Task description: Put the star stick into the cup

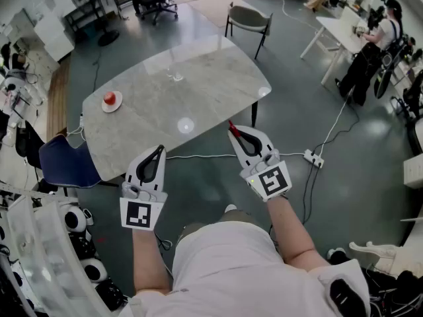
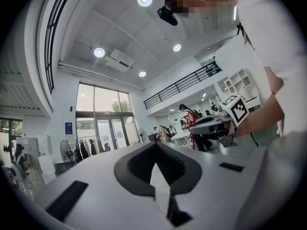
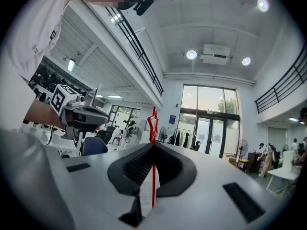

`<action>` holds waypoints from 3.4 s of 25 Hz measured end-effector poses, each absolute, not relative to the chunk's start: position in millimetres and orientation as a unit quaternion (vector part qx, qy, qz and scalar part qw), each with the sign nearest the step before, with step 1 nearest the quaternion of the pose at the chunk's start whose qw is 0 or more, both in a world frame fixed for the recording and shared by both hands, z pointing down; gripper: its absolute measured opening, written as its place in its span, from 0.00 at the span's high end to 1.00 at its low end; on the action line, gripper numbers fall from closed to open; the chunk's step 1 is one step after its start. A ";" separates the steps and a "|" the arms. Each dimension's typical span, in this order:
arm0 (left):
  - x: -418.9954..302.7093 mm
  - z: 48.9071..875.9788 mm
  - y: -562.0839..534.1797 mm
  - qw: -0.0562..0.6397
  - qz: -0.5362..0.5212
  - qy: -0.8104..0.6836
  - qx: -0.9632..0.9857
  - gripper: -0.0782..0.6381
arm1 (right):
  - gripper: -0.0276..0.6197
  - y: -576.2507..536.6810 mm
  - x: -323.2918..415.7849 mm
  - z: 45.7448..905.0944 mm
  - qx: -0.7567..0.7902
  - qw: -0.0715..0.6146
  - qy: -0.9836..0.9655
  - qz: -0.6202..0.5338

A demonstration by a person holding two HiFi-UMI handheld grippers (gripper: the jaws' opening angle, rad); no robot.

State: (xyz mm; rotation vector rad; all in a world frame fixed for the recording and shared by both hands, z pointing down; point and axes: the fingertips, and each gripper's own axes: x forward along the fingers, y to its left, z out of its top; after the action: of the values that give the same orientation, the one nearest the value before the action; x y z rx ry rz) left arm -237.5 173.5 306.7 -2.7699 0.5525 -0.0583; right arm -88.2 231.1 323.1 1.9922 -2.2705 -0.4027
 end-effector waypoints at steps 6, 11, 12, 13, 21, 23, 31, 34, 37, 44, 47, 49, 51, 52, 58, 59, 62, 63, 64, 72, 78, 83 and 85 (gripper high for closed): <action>-193.2 320.1 192.7 0.156 -0.035 0.203 -0.966 0.89 | 0.94 249.5 -55.1 338.3 0.637 0.067 -0.755 -0.140; -165.2 338.1 199.3 0.155 -0.060 0.197 -0.966 0.89 | 0.94 255.3 -21.4 352.8 0.642 0.059 -0.755 -0.120; -159.2 342.5 199.6 0.157 -0.066 0.192 -0.967 0.89 | 0.94 254.5 -14.9 356.0 0.645 0.057 -0.753 -0.115; -152.9 347.7 199.4 0.160 -0.073 0.186 -0.967 0.89 | 0.94 253.4 -8.6 359.0 0.648 0.053 -0.752 -0.111; -101.4 383.7 156.8 0.173 -0.101 0.145 -0.969 0.89 | 0.94 208.1 38.8 382.2 0.664 0.058 -0.741 -0.079; -88.4 386.9 129.6 0.167 -0.099 0.148 -0.970 0.89 | 0.94 185.4 53.1 384.6 0.666 0.065 -0.739 -0.076; -50.0 386.0 3.8 0.134 -0.086 0.172 -0.972 0.89 | 0.94 70.8 93.0 390.2 0.655 0.088 -0.749 -0.055; -47.3 387.6 -32.9 0.131 -0.085 0.176 -0.972 0.89 | 0.94 31.2 97.8 390.4 0.652 0.081 -0.753 -0.046; -51.9 394.7 -64.9 0.123 -0.095 0.187 -0.970 0.89 | 0.94 -4.1 97.4 392.2 0.644 0.074 -0.760 -0.037; -70.6 413.4 -97.5 0.097 -0.126 0.229 -0.960 0.89 | 0.94 -58.6 95.8 402.5 0.607 0.073 -0.792 -0.010; -79.5 419.1 -102.9 0.093 -0.146 0.253 -0.952 0.89 | 0.94 -80.6 96.9 403.9 0.586 0.066 -0.807 -0.001; -83.7 420.7 -106.4 0.085 -0.152 0.274 -0.946 0.89 | 0.94 -96.4 99.3 405.3 0.572 0.061 -0.818 0.005; -85.8 422.4 -109.0 0.075 -0.156 0.299 -0.938 0.89 | 0.94 -113.1 102.3 406.7 0.554 0.057 -0.830 0.011; -86.4 423.2 -109.7 0.068 -0.157 0.311 -0.935 0.89 | 0.94 -121.8 103.5 406.9 0.545 0.055 -0.837 0.015; -99.0 431.4 -115.2 0.044 -0.186 0.373 -0.908 0.89 | 0.94 -184.6 101.4 409.9 0.493 0.057 -0.868 0.017; -102.2 432.7 -115.8 0.041 -0.191 0.384 -0.902 0.89 | 0.94 -195.6 100.0 411.7 0.483 0.056 -0.874 0.017; -109.5 435.9 -117.0 0.028 -0.205 0.418 -0.885 0.89 | 0.94 -226.4 99.5 417.9 0.458 0.056 -0.887 0.020; -112.1 437.2 -117.7 0.025 -0.208 0.428 -0.879 0.89 | 0.94 -236.1 99.6 420.3 0.452 0.056 -0.890 0.021; -115.2 439.3 -118.3 0.021 -0.212 0.439 -0.873 0.89 | 0.94 -245.6 99.5 422.7 0.446 0.056 -0.893 0.022; -96.2 455.0 -114.1 -0.006 -0.264 0.508 -0.820 0.89 | 0.94 -312.6 119.2 450.4 0.396 0.057 -0.916 0.044; -104.2 469.7 -91.8 -0.035 -0.295 0.542 -0.786 0.89 | 0.94 -342.9 101.2 494.8 0.369 0.081 -0.924 0.053; -105.1 480.2 -78.0 -0.054 -0.312 0.557 -0.768 0.89 | 0.94 -357.9 98.0 536.6 0.360 0.096 -0.924 0.085; -105.0 483.7 -74.6 -0.059 -0.316 0.561 -0.763 0.89 | 0.93 -361.8 96.0 550.7 0.357 0.102 -0.924 0.096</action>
State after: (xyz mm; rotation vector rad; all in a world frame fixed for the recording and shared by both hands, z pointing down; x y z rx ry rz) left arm -105.0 -74.6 483.7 -2.4918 1.8324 -1.0309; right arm 96.0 -361.8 550.7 1.0529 -2.7281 0.2837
